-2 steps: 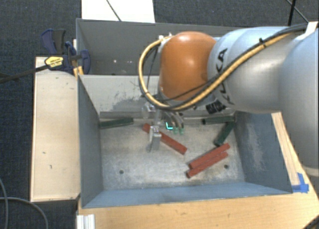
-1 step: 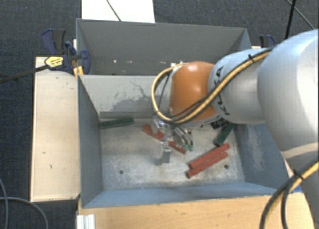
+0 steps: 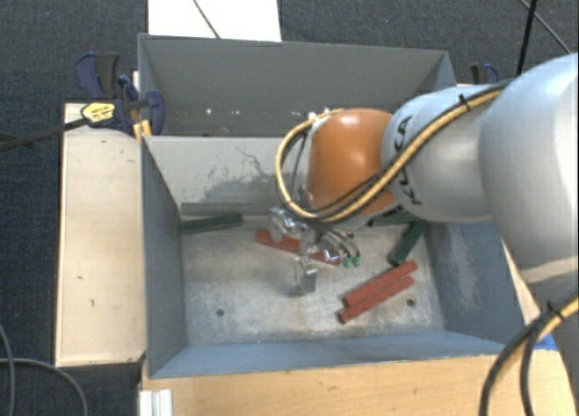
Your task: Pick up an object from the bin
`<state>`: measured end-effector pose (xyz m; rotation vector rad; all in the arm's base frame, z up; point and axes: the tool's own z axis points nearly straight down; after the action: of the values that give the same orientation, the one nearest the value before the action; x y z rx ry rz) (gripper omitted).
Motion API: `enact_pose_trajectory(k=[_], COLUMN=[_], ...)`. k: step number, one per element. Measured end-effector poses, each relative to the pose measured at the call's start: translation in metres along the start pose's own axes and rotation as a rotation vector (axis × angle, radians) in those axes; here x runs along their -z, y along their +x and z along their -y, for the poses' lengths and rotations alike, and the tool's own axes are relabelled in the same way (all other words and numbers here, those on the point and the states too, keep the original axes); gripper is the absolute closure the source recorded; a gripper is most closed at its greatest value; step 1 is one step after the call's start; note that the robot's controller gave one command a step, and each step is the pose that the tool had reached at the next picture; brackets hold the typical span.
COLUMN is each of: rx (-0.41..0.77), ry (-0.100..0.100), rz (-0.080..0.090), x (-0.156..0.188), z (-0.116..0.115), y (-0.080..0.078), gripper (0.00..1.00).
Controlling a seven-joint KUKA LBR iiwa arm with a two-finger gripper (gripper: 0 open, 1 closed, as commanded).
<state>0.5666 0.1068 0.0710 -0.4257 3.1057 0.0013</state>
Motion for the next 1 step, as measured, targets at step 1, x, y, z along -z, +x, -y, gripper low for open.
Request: enact_pose_trajectory(k=[1], rx=[-0.336], ry=[0.000], rz=[0.001], x=[-0.0001], z=[-0.0250], y=[-0.0063], gripper=[0.00])
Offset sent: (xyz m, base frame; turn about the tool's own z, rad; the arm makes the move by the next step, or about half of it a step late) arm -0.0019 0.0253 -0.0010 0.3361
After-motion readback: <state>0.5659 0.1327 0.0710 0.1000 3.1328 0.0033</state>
